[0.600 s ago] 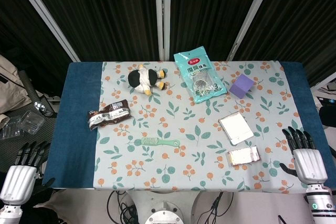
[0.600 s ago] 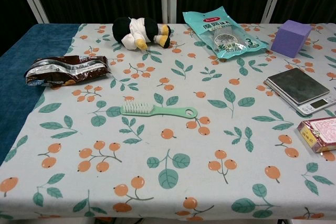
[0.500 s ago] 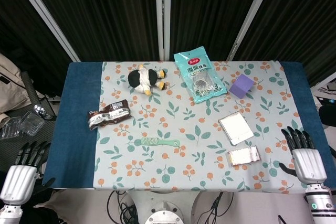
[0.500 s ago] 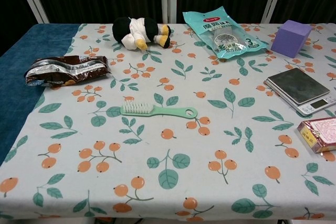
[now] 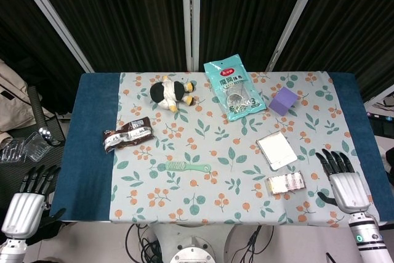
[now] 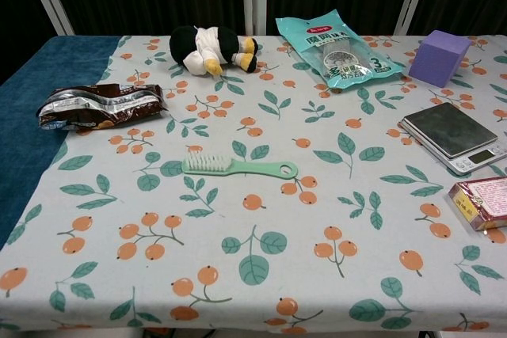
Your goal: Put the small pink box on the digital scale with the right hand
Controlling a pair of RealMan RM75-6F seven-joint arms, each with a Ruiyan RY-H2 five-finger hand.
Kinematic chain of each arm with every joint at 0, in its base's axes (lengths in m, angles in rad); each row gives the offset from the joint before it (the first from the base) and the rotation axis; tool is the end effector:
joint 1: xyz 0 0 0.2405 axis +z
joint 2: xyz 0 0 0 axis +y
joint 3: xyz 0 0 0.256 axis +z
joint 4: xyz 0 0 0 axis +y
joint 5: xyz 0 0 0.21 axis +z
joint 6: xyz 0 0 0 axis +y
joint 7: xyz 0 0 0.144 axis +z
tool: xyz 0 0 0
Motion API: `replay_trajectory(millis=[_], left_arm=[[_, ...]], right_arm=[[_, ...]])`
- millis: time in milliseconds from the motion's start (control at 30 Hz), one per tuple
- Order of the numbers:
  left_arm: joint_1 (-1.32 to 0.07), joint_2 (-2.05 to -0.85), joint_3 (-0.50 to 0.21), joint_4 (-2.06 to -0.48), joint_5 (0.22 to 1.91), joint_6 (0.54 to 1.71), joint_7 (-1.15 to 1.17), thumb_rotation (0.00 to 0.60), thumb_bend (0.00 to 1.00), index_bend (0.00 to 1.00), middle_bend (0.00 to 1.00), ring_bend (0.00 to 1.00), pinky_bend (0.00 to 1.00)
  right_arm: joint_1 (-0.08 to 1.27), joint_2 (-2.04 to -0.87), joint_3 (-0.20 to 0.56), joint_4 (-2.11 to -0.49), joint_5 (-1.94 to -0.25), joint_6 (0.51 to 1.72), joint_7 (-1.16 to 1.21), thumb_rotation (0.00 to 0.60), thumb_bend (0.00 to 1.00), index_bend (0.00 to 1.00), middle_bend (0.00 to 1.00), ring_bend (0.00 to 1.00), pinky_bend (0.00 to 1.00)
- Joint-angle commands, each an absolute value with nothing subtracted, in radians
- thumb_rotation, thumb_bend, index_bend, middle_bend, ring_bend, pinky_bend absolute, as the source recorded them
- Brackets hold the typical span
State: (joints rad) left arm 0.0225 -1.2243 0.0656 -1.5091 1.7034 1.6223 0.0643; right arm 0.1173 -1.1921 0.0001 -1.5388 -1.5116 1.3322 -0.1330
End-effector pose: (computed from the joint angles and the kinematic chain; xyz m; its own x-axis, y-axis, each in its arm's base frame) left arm -0.3096 0.1220 0.1256 0.4482 0.0158 0.8938 0.8886 -0.1166 -0.4435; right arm -0.3242 -0.1789 0.1147 0.5181 -0.1822 0.8357 -0.8547 -0.0732 0.5139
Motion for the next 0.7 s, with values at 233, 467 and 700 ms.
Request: replay_trajectory(millis=[233,467,700], left_arm=[[0.023,-1.237,0.067,-1.49,1.701,1.623,0.051,0.6,0.11,0.07,0.06,0.0,0.04],[0.026,-1.236,0.069,-1.485,1.7,1.625,0.042,0.6,0.11,0.07,0.06,0.0,0.04],[0.023,-1.238,0.069,-1.479,1.7,1.624,0.035,0.6,0.11,0.07,0.06,0.0,0.04]], right_arm=[[0.209,-1.164,-0.025,-1.617,-1.538,1.18,-0.144,0.6,0.14,0.0,0.07,0.0,0.0],[0.239,-1.206,-0.013,-1.61,-1.523,1.152,-0.175,0.6,0.56,0.0,0.17,0.0,0.0],[0.258,-1.235,-0.012,-1.597,-1.493,1.122,-0.206,0.6,0.6,0.0,0.25,0.0,0.0]])
